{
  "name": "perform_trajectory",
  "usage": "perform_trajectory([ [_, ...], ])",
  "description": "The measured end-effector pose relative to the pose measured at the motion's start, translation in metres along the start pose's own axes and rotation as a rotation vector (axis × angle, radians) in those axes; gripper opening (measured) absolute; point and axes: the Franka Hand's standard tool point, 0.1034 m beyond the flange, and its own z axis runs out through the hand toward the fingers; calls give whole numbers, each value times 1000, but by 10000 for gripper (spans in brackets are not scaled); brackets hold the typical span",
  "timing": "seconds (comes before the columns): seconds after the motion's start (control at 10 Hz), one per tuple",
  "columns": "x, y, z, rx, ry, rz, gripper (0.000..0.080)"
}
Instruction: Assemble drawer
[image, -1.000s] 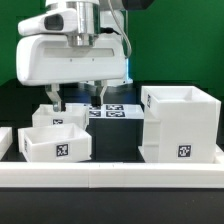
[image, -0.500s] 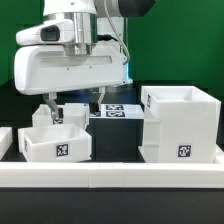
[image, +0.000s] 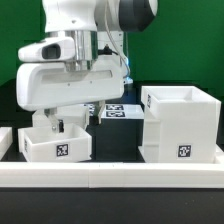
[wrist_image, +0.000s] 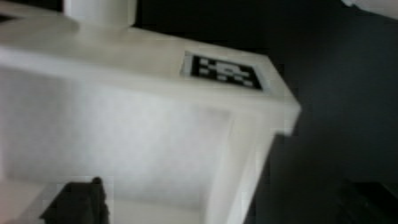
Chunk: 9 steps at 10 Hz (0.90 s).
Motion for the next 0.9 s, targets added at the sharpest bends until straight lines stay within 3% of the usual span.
perform_trajectory([
  [0.4,-11,-4,18,11,-18,7,649],
  [0.7,-12,-5,21,14,-22,9,649],
  [0.9,-12,-5,21,14,-22,9,378],
])
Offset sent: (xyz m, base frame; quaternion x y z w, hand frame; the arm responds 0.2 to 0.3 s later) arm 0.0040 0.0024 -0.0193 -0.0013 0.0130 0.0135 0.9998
